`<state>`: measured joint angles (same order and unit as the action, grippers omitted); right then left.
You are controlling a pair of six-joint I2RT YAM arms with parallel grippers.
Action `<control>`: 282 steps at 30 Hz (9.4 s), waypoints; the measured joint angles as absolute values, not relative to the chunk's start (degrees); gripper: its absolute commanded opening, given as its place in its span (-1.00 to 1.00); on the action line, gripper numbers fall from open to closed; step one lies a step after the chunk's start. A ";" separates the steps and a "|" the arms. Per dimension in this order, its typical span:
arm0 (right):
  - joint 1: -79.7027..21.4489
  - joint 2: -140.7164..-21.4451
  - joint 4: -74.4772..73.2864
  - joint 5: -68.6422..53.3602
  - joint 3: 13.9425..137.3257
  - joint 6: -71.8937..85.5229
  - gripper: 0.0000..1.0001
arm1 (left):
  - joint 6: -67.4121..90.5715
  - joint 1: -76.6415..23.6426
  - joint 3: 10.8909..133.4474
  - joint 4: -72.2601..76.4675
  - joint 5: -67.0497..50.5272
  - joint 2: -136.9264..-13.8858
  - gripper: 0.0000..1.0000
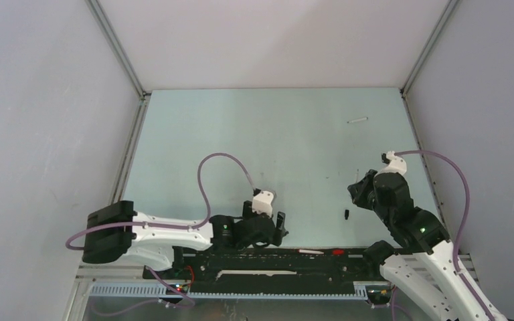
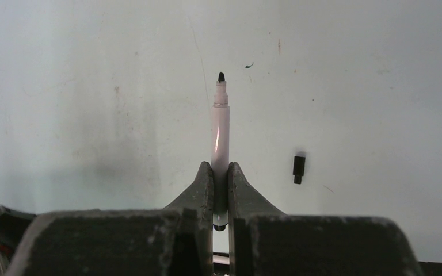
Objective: Insert the pens into the pen caps
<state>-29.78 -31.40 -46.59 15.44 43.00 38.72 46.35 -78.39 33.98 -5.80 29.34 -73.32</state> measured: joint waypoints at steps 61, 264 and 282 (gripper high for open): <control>-29.78 -32.75 -48.73 18.41 43.00 40.58 -1.00 | 58.39 -76.29 36.32 2.52 16.51 -85.10 0.74; -80.18 -65.67 24.10 7.92 44.56 12.05 -1.00 | 35.14 -71.44 10.04 43.92 23.70 -10.79 -1.00; -80.58 -65.56 23.90 8.27 44.58 12.03 -1.00 | 35.05 -71.44 10.04 43.99 23.79 -10.79 -1.00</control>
